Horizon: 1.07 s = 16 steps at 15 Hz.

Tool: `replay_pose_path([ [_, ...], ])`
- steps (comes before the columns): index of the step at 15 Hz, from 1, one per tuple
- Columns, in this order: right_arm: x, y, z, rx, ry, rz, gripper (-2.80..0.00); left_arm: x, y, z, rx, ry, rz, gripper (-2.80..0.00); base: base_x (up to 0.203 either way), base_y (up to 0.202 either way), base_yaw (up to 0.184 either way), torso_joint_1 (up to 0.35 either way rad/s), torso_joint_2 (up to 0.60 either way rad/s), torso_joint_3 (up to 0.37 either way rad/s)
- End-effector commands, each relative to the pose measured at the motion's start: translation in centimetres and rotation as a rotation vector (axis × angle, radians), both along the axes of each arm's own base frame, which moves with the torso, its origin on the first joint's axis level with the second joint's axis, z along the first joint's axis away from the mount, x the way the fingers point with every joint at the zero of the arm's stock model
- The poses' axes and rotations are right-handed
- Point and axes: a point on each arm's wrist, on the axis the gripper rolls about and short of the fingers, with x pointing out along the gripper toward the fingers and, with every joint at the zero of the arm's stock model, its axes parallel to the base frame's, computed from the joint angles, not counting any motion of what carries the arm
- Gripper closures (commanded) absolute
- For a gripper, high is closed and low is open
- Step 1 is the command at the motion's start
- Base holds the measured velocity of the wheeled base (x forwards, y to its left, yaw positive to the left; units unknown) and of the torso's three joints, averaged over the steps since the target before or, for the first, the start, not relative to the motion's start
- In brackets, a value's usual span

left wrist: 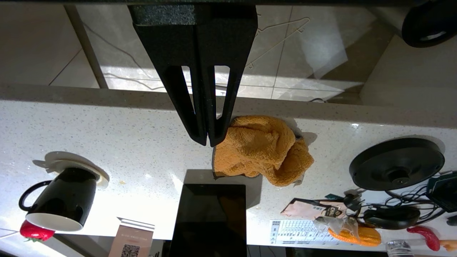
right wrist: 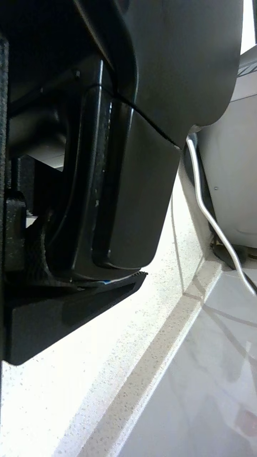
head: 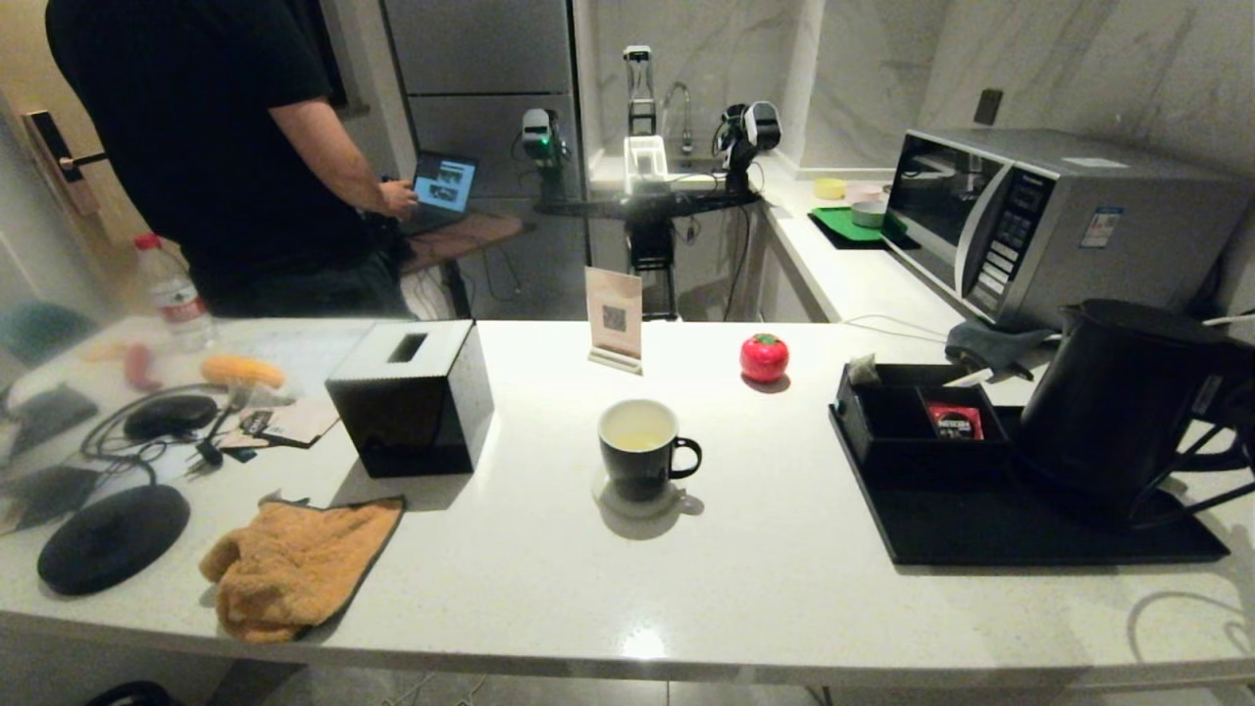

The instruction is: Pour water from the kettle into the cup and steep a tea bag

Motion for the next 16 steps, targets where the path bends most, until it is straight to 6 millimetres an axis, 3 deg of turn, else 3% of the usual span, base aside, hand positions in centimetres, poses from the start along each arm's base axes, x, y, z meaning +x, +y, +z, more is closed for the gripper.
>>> replay_pose_path([
  [1, 0.3, -0.1, -0.5, 0.0, -0.002, 0.0, 0.0, 0.0, 0.0, 0.0, -0.001, 0.001, 0.001, 0.0, 0.0, 0.0, 0.0, 0.0, 0.0, 0.0],
  [16, 0.7, 0.4, -2.8, -0.012, -0.011, 0.045, 0.0, 0.0, 0.0, 0.0, -0.001, 0.001, 0.001, 0.0, 0.0, 0.0, 0.0, 0.0, 0.0, 0.0],
])
